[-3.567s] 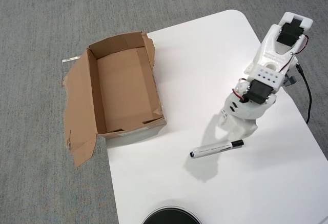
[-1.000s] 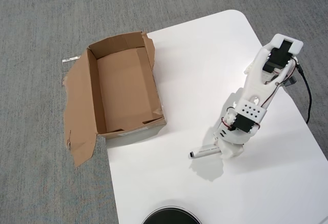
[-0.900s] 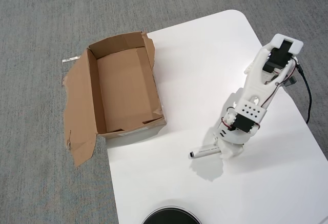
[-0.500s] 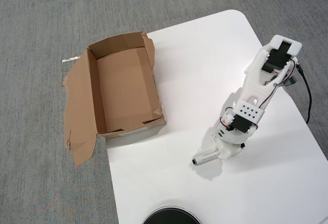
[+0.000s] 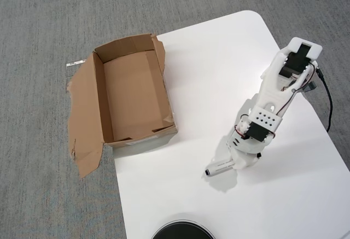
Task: Grasp a pen and put it in the box.
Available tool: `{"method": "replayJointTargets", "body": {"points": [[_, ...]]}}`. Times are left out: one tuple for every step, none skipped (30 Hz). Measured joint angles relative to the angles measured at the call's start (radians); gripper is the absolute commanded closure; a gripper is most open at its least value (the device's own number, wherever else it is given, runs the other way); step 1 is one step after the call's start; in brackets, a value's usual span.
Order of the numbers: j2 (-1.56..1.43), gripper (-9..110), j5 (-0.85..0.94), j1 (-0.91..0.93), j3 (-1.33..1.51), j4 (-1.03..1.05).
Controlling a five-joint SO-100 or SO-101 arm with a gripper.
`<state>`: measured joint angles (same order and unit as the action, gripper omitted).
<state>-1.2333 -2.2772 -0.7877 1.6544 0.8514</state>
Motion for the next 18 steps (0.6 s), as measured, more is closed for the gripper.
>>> {"method": "replayJointTargets", "body": {"points": [[-0.002,101,0.0,-0.002,0.002,0.002],[-0.003,101,0.0,-0.002,0.002,0.003],[-0.003,101,0.0,-0.002,0.002,0.005],[-0.003,101,0.0,-0.002,0.002,0.005],[-0.015,101,0.002,-0.003,0.005,0.008],[-0.034,101,0.003,-0.003,0.006,0.012],[-0.041,101,0.003,-0.003,0.006,0.012],[-0.051,101,0.003,-0.003,0.005,0.012],[-0.057,101,0.003,-0.003,0.005,0.012],[-0.058,101,0.003,-0.005,0.005,0.012],[-0.058,101,0.003,-0.005,0.005,0.012],[-0.058,101,0.003,-0.005,0.005,0.012],[-0.072,101,0.003,-0.005,0.006,0.012],[-0.098,101,0.003,-0.005,0.006,0.012],[-0.123,101,0.003,-0.002,0.006,0.012],[-0.153,101,0.003,0.0,0.006,0.012],[-0.179,101,0.003,0.0,0.006,0.012],[-0.198,101,0.003,0.002,0.006,0.012]]}}
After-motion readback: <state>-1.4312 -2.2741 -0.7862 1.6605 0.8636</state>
